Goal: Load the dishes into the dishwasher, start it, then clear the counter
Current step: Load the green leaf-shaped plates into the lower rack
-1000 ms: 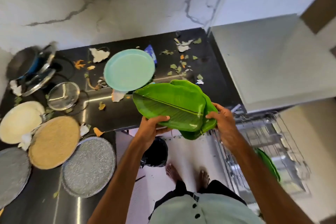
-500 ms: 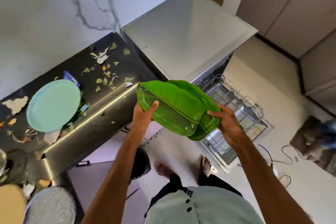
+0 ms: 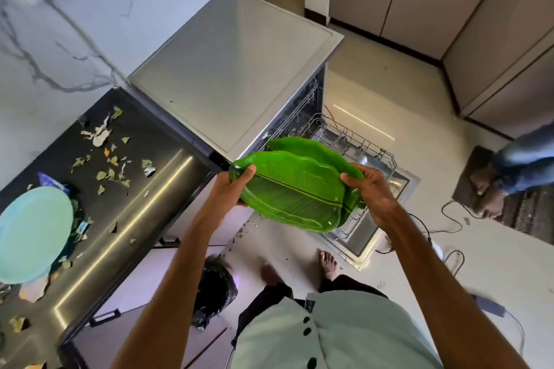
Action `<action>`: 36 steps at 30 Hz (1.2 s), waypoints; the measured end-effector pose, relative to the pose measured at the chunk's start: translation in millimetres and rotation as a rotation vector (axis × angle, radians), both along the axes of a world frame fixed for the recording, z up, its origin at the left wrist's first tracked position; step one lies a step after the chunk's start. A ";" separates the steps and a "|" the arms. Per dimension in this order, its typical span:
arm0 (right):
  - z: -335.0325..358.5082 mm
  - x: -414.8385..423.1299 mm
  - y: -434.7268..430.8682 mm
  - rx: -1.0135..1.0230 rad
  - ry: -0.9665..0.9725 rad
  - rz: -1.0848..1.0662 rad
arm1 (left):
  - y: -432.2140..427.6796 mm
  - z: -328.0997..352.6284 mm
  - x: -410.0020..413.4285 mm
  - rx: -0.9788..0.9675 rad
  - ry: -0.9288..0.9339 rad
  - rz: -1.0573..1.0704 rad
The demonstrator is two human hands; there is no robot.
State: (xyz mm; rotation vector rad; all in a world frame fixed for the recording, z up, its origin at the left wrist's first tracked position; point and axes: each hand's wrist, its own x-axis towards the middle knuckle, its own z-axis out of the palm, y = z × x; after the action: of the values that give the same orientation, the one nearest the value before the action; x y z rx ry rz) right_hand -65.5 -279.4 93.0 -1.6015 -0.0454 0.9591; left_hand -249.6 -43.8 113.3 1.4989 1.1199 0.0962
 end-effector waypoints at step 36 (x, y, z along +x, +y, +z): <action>-382.8 210.5 10.7 -0.874 -0.124 -0.304 | 46.0 -309.4 316.4 0.660 0.340 -0.584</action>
State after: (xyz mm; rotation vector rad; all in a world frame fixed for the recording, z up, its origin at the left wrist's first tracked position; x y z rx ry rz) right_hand 145.0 -268.7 -289.8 -2.3722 0.5890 0.6599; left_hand 66.8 2.2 -196.1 2.4562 0.9001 -0.2235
